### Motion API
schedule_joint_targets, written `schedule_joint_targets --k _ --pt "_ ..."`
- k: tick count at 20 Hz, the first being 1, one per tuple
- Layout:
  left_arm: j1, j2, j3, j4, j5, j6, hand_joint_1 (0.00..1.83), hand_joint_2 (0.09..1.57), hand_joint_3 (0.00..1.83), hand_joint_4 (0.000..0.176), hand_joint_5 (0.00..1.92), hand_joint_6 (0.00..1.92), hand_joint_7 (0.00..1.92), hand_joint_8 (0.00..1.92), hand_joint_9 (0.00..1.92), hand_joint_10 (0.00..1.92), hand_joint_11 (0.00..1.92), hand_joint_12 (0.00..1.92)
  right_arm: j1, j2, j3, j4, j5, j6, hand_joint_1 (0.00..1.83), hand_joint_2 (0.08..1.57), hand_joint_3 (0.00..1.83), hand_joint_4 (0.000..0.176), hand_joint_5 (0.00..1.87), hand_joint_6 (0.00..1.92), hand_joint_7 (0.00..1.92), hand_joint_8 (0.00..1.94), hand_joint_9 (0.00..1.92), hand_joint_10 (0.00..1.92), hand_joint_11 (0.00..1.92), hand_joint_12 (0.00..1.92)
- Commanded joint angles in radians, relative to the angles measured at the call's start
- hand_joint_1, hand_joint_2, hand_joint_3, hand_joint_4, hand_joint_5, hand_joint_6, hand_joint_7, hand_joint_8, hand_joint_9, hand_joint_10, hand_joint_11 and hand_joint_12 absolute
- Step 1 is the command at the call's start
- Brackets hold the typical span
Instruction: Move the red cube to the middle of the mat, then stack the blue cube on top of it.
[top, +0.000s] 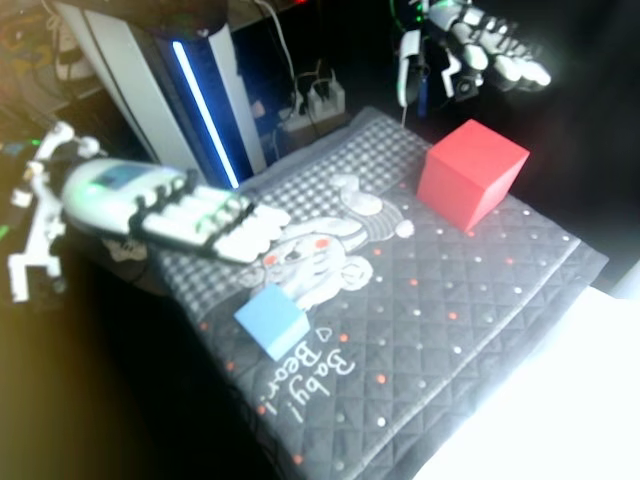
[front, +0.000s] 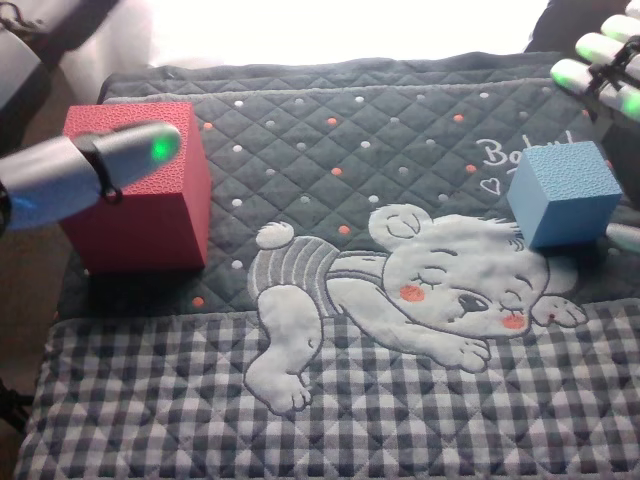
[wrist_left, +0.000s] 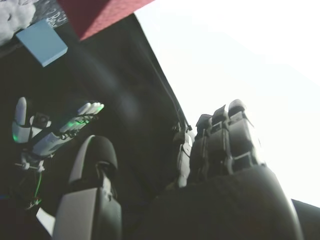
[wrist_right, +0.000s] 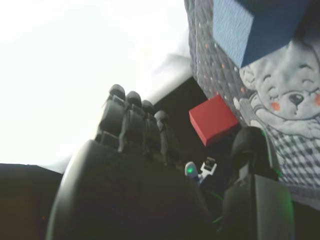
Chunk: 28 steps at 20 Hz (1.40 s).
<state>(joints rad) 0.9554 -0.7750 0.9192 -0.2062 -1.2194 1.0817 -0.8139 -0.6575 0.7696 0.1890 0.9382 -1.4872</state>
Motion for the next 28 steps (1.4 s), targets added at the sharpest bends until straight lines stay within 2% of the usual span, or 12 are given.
schedule_joint_targets --k 1,7,8,15,18,21,23,24,25,26,27,28 --pt "-0.011 0.01 -0.005 0.008 -0.112 0.006 0.49 1.18 0.0 0.052 0.0 0.0 0.0 0.0 0.0 0.0 0.0 0.0 0.014 0.009 0.001 -0.009 0.128 -0.004 0.33 1.31 0.02 0.0 0.0 0.0 0.0 0.0 0.0 0.0 0.0 0.0" --pt "-0.011 0.02 0.006 -0.037 -0.05 0.016 0.69 1.0 0.0 0.073 0.0 0.0 0.0 0.0 0.0 0.0 0.0 0.0 0.013 0.016 0.0 0.009 0.128 -0.004 0.31 1.29 0.0 0.0 0.0 0.0 0.0 0.0 0.0 0.0 0.0 0.0" --pt "-0.012 0.019 0.015 -0.05 -0.024 0.017 0.76 0.96 0.0 0.106 0.0 0.0 0.0 0.0 0.0 0.0 0.01 0.0 0.013 0.017 0.0 0.01 0.128 -0.004 0.29 1.29 0.0 0.0 0.0 0.0 0.0 0.0 0.0 0.0 0.0 0.0" --pt "-0.082 -0.049 0.098 -0.112 0.194 0.041 0.89 0.89 0.0 0.116 0.0 0.0 0.0 0.0 0.0 0.0 0.0 0.0 0.006 0.016 -0.001 0.02 0.128 -0.004 0.27 1.29 0.0 0.017 0.0 0.0 0.0 0.0 0.0 0.0 0.01 0.0" --pt "-0.132 -0.08 0.129 -0.091 0.316 0.061 0.93 0.85 0.0 0.154 0.0 0.0 0.0 0.0 0.0 0.0 0.0 0.0 0.003 0.016 -0.002 0.023 0.128 -0.004 0.31 1.29 0.0 0.006 0.0 0.0 0.0 0.0 0.0 0.0 0.0 0.0" --pt "-0.161 -0.103 0.148 -0.059 0.397 0.066 0.99 0.85 0.0 0.165 0.0 0.0 0.0 0.0 0.0 0.0 0.0 0.0 0.001 0.021 -0.003 0.024 0.128 -0.002 0.3 1.29 0.0 0.033 0.0 0.0 0.0 0.0 0.0 0.0 0.0 0.0" --pt "-0.176 -0.108 0.158 -0.045 0.436 0.066 1.01 0.93 0.0 0.153 0.09 0.01 0.06 0.0 0.09 0.02 0.0 0.63 0.0 0.021 -0.003 0.025 0.128 -0.002 0.27 1.3 0.0 0.03 0.0 0.0 0.0 0.0 0.0 0.0 0.0 0.0" --pt "-0.184 -0.11 0.162 -0.035 0.455 0.066 1.05 0.95 0.0 0.14 0.16 0.02 0.14 0.01 0.18 0.06 0.0 0.99 -0.001 0.021 -0.003 0.025 0.128 -0.002 0.28 1.3 0.0 0.001 0.0 0.0 0.0 0.0 0.0 0.0 0.0 0.0" --pt "-0.193 -0.112 0.165 -0.027 0.469 0.066 1.14 0.98 0.0 0.103 0.31 0.03 0.28 0.12 0.16 0.67 0.0 1.53 -0.001 0.021 -0.003 0.026 0.128 -0.002 0.28 1.3 0.0 0.01 0.0 0.0 0.0 0.0 0.0 0.0 0.0 0.0" --pt "-0.201 -0.115 0.167 -0.019 0.476 0.066 1.24 1.01 0.0 0.063 0.39 0.16 0.19 0.64 0.17 1.19 0.2 1.74 -0.002 0.021 -0.002 0.027 0.128 -0.002 0.29 1.3 0.0 0.009 0.0 0.0 0.0 0.0 0.0 0.0 0.0 0.0" --pt "-0.206 -0.118 0.169 -0.018 0.474 0.066 1.31 1.01 0.0 0.059 0.22 0.8 0.06 1.18 0.14 1.53 0.3 1.87 -0.002 0.021 -0.002 0.029 0.128 -0.002 0.31 1.31 0.0 0.021 0.0 0.0 0.0 0.0 0.0 0.0 0.0 0.0" --pt "-0.209 -0.118 0.17 -0.018 0.473 0.066 1.4 1.05 0.01 0.087 0.05 1.49 0.01 1.5 0.1 1.79 0.33 1.91 -0.003 0.021 -0.002 0.03 0.128 -0.002 0.3 1.31 0.0 0.039 0.0 0.0 0.0 0.0 0.0 0.0 0.0 0.0"
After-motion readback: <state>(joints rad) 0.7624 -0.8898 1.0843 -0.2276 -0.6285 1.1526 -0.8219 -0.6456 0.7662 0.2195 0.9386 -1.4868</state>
